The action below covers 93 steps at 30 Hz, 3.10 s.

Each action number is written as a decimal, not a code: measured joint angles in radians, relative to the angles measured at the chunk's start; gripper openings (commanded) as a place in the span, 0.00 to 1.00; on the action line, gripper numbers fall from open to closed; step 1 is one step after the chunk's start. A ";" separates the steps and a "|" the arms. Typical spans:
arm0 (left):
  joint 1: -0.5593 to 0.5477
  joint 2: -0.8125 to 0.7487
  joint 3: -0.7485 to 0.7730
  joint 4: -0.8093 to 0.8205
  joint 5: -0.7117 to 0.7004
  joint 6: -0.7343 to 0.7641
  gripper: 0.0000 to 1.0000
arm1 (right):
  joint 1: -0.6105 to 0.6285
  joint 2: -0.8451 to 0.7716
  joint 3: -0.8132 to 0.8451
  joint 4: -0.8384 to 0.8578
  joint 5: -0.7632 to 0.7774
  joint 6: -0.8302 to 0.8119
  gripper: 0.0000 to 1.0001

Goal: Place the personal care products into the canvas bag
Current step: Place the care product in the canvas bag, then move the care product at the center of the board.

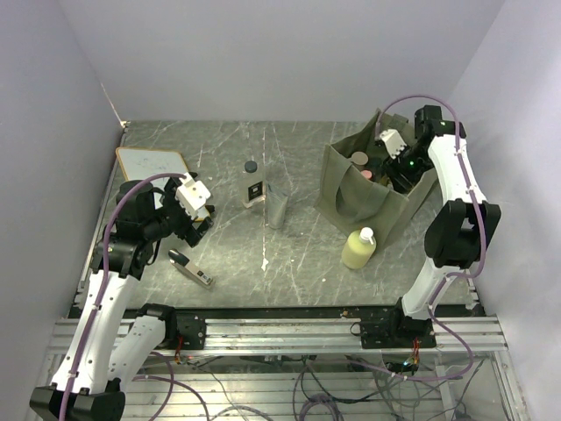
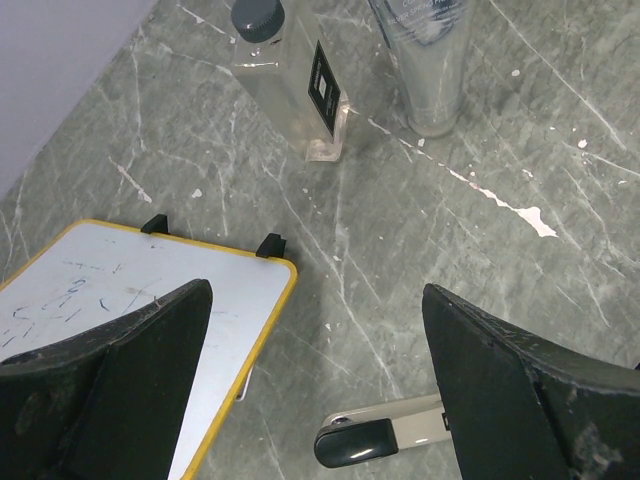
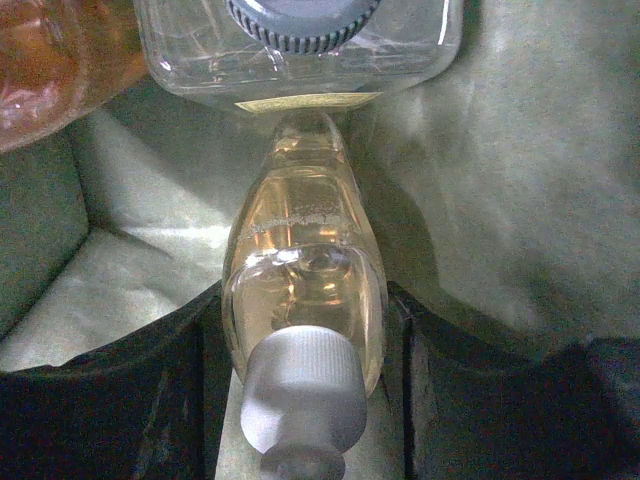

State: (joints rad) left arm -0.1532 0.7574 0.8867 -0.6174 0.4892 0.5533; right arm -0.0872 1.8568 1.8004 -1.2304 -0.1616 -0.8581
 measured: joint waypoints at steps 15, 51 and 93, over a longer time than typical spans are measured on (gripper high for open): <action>0.000 -0.004 -0.001 0.000 0.012 0.014 0.97 | 0.000 0.000 -0.125 0.076 0.037 -0.004 0.25; 0.000 -0.011 -0.011 -0.001 0.013 0.027 0.98 | -0.002 -0.010 -0.057 0.078 0.061 -0.015 0.81; 0.000 0.171 0.115 0.013 -0.227 -0.084 0.99 | 0.188 -0.303 0.273 0.132 -0.109 0.209 0.80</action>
State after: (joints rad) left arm -0.1532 0.9283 1.0016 -0.6048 0.2619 0.4690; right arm 0.1013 1.5543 2.0731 -1.0981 -0.2707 -0.6495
